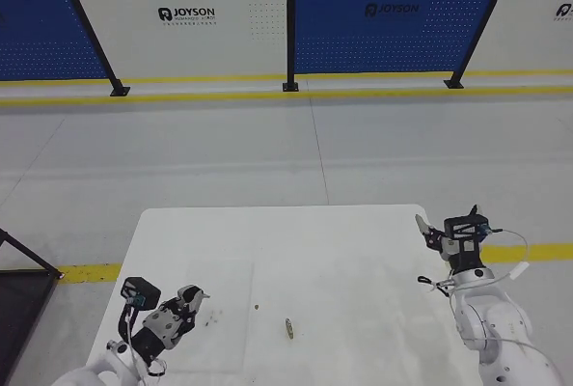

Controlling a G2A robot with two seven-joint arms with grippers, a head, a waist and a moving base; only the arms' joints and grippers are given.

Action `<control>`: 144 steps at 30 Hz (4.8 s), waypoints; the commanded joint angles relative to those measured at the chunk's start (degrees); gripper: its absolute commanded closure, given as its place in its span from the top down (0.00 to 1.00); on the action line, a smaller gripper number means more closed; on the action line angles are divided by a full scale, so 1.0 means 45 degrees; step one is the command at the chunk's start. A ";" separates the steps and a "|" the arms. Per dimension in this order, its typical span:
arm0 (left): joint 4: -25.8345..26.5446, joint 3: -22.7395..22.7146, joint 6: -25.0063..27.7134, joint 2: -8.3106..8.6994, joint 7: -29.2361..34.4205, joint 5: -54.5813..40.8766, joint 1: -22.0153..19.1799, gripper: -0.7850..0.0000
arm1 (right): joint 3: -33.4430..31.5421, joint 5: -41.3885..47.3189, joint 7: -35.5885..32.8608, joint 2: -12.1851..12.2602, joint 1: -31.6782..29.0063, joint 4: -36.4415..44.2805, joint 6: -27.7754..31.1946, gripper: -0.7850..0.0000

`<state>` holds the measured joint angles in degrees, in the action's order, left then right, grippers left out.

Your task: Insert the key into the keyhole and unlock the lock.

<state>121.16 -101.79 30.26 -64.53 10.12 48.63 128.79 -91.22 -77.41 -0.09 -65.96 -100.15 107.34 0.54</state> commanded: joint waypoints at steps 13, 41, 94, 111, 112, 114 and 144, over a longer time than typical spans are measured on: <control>-0.0515 -0.0521 0.1517 0.0062 -0.0260 -0.1578 -0.0072 0.00 | 0.4115 -0.2822 -0.0004 0.0008 -0.4436 0.3560 0.3169 1.00; -0.0515 -0.0521 0.1517 0.0062 -0.0260 -0.1578 -0.0072 0.00 | 0.9942 -0.2903 -0.3880 -0.1413 -0.0036 -0.2536 -0.1108 0.58; -0.2128 0.2285 0.1284 0.0059 0.2140 -1.0598 -0.2609 0.00 | 0.8040 0.7182 0.3469 -0.1504 -0.0463 -0.1302 0.5036 0.00; -0.2471 0.2578 0.1141 0.0074 0.2679 -1.1425 -0.2881 0.00 | 0.7891 0.8756 0.3493 -0.1508 -0.0249 -0.1632 0.6106 0.00; -0.2471 0.2578 0.1141 0.0074 0.2679 -1.1425 -0.2881 0.00 | 0.7891 0.8756 0.3493 -0.1508 -0.0249 -0.1632 0.6106 0.00; -0.2471 0.2578 0.1141 0.0074 0.2679 -1.1425 -0.2881 0.00 | 0.7891 0.8756 0.3493 -0.1508 -0.0249 -0.1632 0.6106 0.00; -0.2750 0.5030 0.3525 -0.0415 -0.0115 -1.1879 -0.2447 0.00 | 1.0993 1.0246 0.7535 -0.2687 0.2079 -0.4455 0.8680 0.00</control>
<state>108.82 -79.13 46.23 -66.38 9.77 -4.91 117.90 -41.78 -31.14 33.81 -78.11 -90.80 87.41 39.46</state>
